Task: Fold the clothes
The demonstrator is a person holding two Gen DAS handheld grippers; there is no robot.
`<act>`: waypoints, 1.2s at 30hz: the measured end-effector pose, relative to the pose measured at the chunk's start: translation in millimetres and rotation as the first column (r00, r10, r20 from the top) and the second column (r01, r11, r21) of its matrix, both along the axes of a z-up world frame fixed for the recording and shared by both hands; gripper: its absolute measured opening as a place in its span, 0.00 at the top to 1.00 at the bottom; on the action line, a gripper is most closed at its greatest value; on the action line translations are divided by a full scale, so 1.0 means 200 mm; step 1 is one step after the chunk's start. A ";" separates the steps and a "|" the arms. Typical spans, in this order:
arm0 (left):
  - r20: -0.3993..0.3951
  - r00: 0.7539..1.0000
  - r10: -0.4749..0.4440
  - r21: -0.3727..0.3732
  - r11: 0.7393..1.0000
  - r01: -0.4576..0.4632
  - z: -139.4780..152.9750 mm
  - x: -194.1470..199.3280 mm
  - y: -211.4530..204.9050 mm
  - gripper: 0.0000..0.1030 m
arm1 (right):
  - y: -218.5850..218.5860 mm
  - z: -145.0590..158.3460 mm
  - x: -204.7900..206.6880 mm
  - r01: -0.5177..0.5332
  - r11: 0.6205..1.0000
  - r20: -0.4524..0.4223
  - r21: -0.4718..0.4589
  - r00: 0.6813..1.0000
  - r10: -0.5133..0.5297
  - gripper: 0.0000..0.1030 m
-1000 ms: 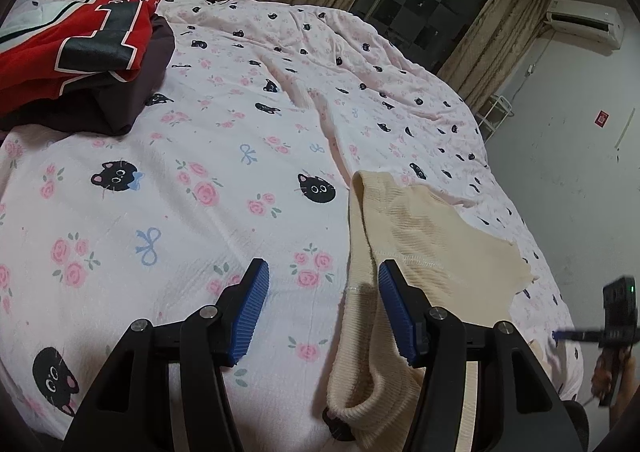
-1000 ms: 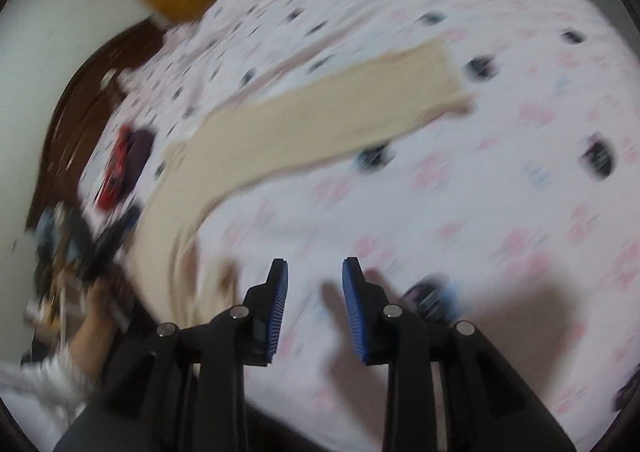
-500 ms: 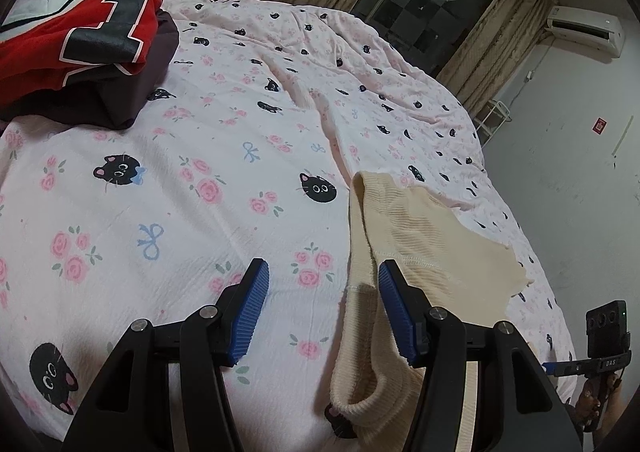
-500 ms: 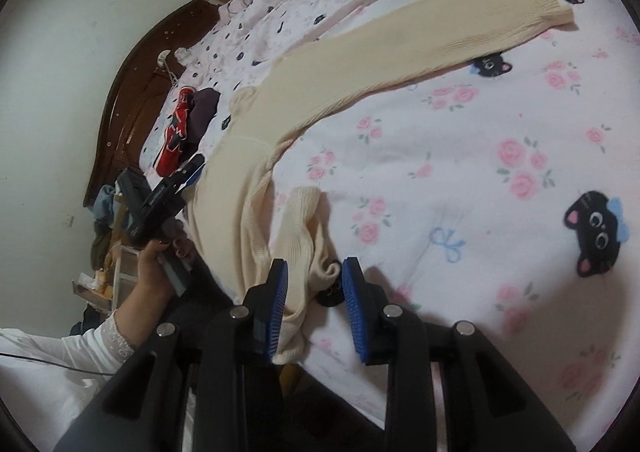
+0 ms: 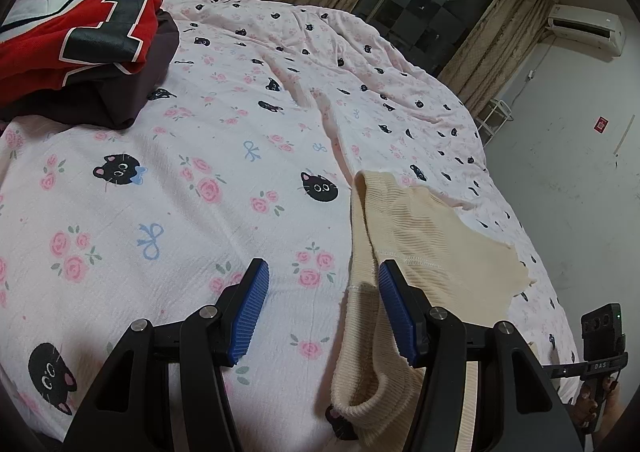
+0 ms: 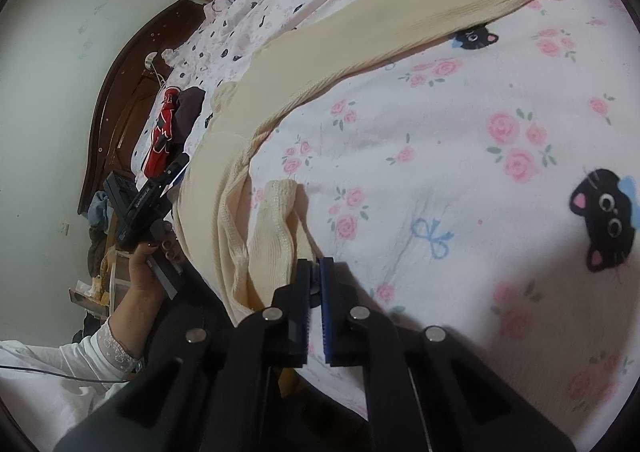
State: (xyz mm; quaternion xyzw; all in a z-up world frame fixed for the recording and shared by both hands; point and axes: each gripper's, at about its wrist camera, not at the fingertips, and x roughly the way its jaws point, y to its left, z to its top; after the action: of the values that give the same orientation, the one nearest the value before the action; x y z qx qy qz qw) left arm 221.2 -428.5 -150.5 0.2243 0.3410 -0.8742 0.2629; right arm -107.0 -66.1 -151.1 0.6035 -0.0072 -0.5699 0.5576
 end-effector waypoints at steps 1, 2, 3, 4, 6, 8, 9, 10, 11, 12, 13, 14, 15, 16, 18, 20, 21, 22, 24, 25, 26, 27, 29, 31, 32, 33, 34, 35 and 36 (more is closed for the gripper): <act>0.000 1.000 0.000 0.000 1.000 0.000 0.00 0.00 0.00 0.50 | 0.02 0.02 0.00 0.006 1.000 -0.002 -0.008 1.000 -0.006 0.95; -0.001 1.000 0.000 0.001 1.000 0.000 0.00 0.00 0.00 0.50 | 0.04 0.04 -0.01 0.015 1.000 -0.007 -0.015 1.000 -0.015 0.95; -0.001 1.000 -0.001 0.002 1.000 0.001 0.00 0.00 0.00 0.50 | 0.08 0.07 -0.02 0.028 0.999 -0.015 -0.018 0.999 -0.029 0.95; -0.002 1.000 -0.001 0.002 1.000 0.001 0.00 0.00 -0.01 0.50 | 0.12 0.10 -0.03 0.042 0.999 -0.023 -0.022 0.999 -0.042 0.95; -0.004 1.000 0.000 0.004 1.000 0.000 0.00 0.00 -0.01 0.50 | 0.19 0.15 -0.04 0.069 0.997 -0.038 -0.030 0.997 -0.070 0.95; -0.006 1.000 0.000 0.006 1.000 0.000 0.00 0.00 -0.01 0.50 | 0.26 0.21 -0.06 0.095 0.995 -0.054 -0.036 0.994 -0.097 0.95; -0.008 1.000 0.001 0.008 1.000 -0.001 0.00 0.00 -0.01 0.50 | 0.31 0.23 -0.07 0.108 0.994 -0.065 -0.033 0.992 -0.110 0.95; -0.010 1.000 0.001 0.009 1.000 -0.001 0.00 0.00 -0.01 0.50 | 0.35 0.26 -0.08 0.122 0.992 -0.076 -0.029 0.989 -0.124 0.95; -0.012 1.000 0.002 0.011 1.000 -0.002 0.00 0.00 -0.01 0.50 | 0.40 0.28 -0.09 0.136 0.990 -0.085 -0.025 0.987 -0.138 0.95; -0.014 1.000 0.002 0.013 1.000 -0.002 0.00 0.01 -0.01 0.50 | 0.46 0.29 -0.10 0.153 0.988 -0.095 -0.018 0.983 -0.154 0.95; -0.016 1.000 0.003 0.015 1.000 -0.003 0.00 0.01 -0.01 0.50 | 0.51 0.30 -0.11 0.172 0.985 -0.101 -0.004 0.980 -0.172 0.95; -0.018 1.000 0.003 0.016 1.000 -0.003 0.00 0.01 -0.01 0.50 | 0.55 0.29 -0.12 0.189 0.982 -0.102 0.013 0.977 -0.187 0.95; -0.020 1.000 0.004 0.018 1.000 -0.003 0.00 0.01 -0.01 0.50 | 0.60 0.29 -0.13 0.204 0.978 -0.099 0.032 0.975 -0.200 0.95; -0.021 1.000 0.004 0.019 1.000 -0.004 0.00 0.01 -0.01 0.50 | 0.63 0.27 -0.13 0.215 0.975 -0.092 0.055 0.973 -0.210 0.95; -0.024 1.000 0.004 0.022 1.000 -0.004 0.01 0.01 -0.01 0.50 | 0.68 0.21 -0.12 0.219 0.970 -0.081 0.108 0.974 -0.211 0.95; -0.027 1.000 0.006 0.025 1.000 -0.005 0.01 0.02 -0.01 0.50 | 0.70 0.14 -0.08 0.201 0.965 -0.072 0.168 0.979 -0.192 0.95; -0.029 1.000 0.006 0.027 1.000 -0.006 0.01 0.02 -0.01 0.50 | 0.70 0.11 -0.06 0.190 0.963 -0.065 0.193 0.981 -0.180 0.95; -0.031 1.000 0.007 0.029 1.000 -0.007 0.01 0.02 -0.01 0.50 | 0.70 0.09 -0.04 0.179 0.960 -0.059 0.214 0.984 -0.170 0.95; -0.033 0.999 0.009 0.031 0.999 -0.008 0.01 0.02 -0.01 0.50 | 0.70 0.03 0.00 0.157 0.954 -0.052 0.255 0.987 -0.149 0.95; -0.033 0.999 0.009 0.032 0.999 -0.008 0.01 0.03 -0.01 0.50 | 0.69 0.01 0.02 0.154 0.948 -0.063 0.280 0.988 -0.141 0.95; -0.033 0.999 0.009 0.032 0.999 -0.008 0.01 0.03 -0.01 0.50 | 0.68 -0.01 0.03 0.155 0.939 -0.081 0.307 0.987 -0.136 0.93; -0.033 0.999 0.009 0.032 0.999 -0.008 0.01 0.03 -0.01 0.50 | 0.67 -0.03 0.03 0.157 0.931 -0.098 0.330 0.986 -0.132 0.91; -0.032 0.999 0.009 0.031 0.999 -0.008 0.01 0.03 0.00 0.50 | 0.67 -0.02 0.02 0.179 0.920 -0.138 0.349 0.981 -0.138 0.89; -0.030 1.000 0.008 0.029 1.000 -0.008 0.01 0.03 0.00 0.50 | 0.68 0.04 -0.01 0.200 0.925 -0.173 0.323 0.974 -0.150 0.82; -0.028 1.000 0.008 0.027 1.000 -0.008 0.01 0.03 0.00 0.50 | 0.68 0.08 -0.02 0.206 0.933 -0.190 0.296 0.970 -0.154 0.80; -0.027 1.000 0.008 0.026 1.000 -0.008 0.01 0.03 0.00 0.50 | 0.67 0.13 -0.04 0.205 0.943 -0.211 0.261 0.966 -0.152 0.80; -0.026 1.000 0.008 0.024 1.000 -0.008 0.01 0.03 0.00 0.50 | 0.65 0.18 -0.05 0.201 0.952 -0.229 0.231 0.962 -0.147 0.80; -0.024 1.000 0.008 0.023 1.000 -0.008 0.01 0.03 0.00 0.49 | 0.63 0.21 -0.06 0.191 0.959 -0.241 0.208 0.961 -0.139 0.80; -0.023 1.000 0.008 0.021 1.000 -0.008 0.01 0.03 0.00 0.49 | 0.60 0.24 -0.07 0.179 0.965 -0.251 0.191 0.959 -0.129 0.78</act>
State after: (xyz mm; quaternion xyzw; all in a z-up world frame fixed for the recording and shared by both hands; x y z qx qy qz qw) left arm 226.2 -427.9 -148.6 0.2156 0.3541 -0.8720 0.2602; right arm -121.4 53.8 -103.9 0.5849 0.0726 -0.6770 0.4408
